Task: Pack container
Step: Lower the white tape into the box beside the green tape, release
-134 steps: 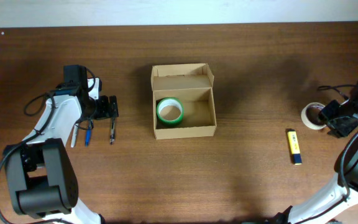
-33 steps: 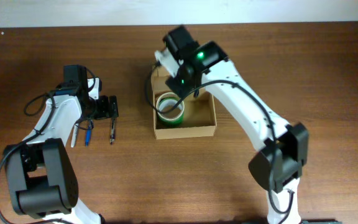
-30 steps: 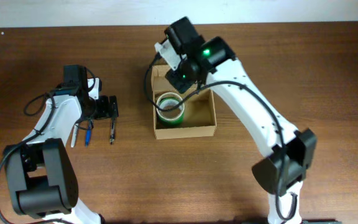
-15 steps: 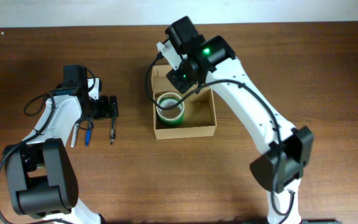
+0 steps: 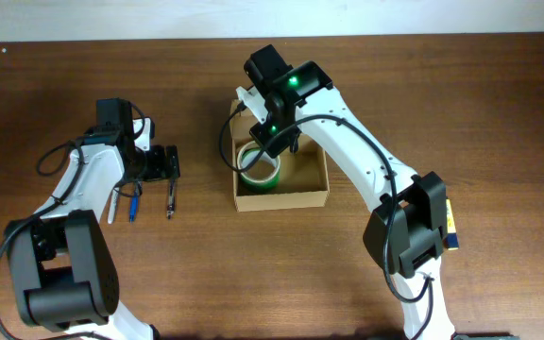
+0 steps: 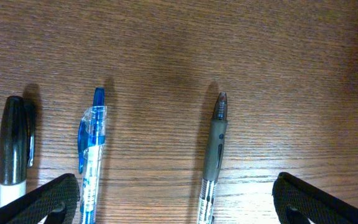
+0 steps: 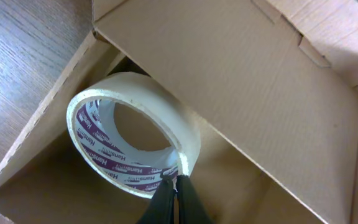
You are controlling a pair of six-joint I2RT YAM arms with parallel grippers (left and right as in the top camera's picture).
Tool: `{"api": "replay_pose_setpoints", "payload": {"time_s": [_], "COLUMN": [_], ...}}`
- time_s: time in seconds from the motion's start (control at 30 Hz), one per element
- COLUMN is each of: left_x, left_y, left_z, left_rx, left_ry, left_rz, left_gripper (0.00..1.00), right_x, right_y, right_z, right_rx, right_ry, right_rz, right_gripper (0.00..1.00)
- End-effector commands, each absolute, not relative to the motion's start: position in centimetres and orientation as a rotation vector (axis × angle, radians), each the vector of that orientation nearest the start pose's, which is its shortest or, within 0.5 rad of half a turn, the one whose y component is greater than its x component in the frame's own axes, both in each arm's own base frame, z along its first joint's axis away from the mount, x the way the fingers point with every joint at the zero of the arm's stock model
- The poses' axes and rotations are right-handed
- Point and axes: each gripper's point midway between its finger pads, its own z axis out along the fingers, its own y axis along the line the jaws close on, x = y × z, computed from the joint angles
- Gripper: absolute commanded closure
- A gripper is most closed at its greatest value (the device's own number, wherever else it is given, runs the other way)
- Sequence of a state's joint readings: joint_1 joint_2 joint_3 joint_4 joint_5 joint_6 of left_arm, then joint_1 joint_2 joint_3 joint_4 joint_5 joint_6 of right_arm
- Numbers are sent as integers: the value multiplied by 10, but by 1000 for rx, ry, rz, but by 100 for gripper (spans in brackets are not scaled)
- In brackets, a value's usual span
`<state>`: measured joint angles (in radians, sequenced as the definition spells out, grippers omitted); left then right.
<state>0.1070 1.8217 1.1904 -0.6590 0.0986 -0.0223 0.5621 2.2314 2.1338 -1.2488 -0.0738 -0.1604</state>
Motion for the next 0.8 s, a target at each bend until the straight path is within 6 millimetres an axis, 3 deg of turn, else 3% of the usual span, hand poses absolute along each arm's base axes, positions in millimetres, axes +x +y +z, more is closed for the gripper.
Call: {"api": "replay_pose_setpoints", "payload": {"time_s": [0.0,0.23,0.77], "left_x": [390,390,390], "left_y": [24,24,24], "left_z": [39,39,39], "left_rx": [-143,-143,-143], "left_ry": [2843,2843,2843], "left_rz": [-133,-134,-133], "left_gripper": [1,1,1], "right_x": [401,402,402], "right_y": [269,268,268], "right_z": [105,83,88], "right_rx": [-1038,-1038,-1099], "right_ry": [2769,2772,2742], "right_rz": [202,199,189], "right_gripper": [96,96,96]}}
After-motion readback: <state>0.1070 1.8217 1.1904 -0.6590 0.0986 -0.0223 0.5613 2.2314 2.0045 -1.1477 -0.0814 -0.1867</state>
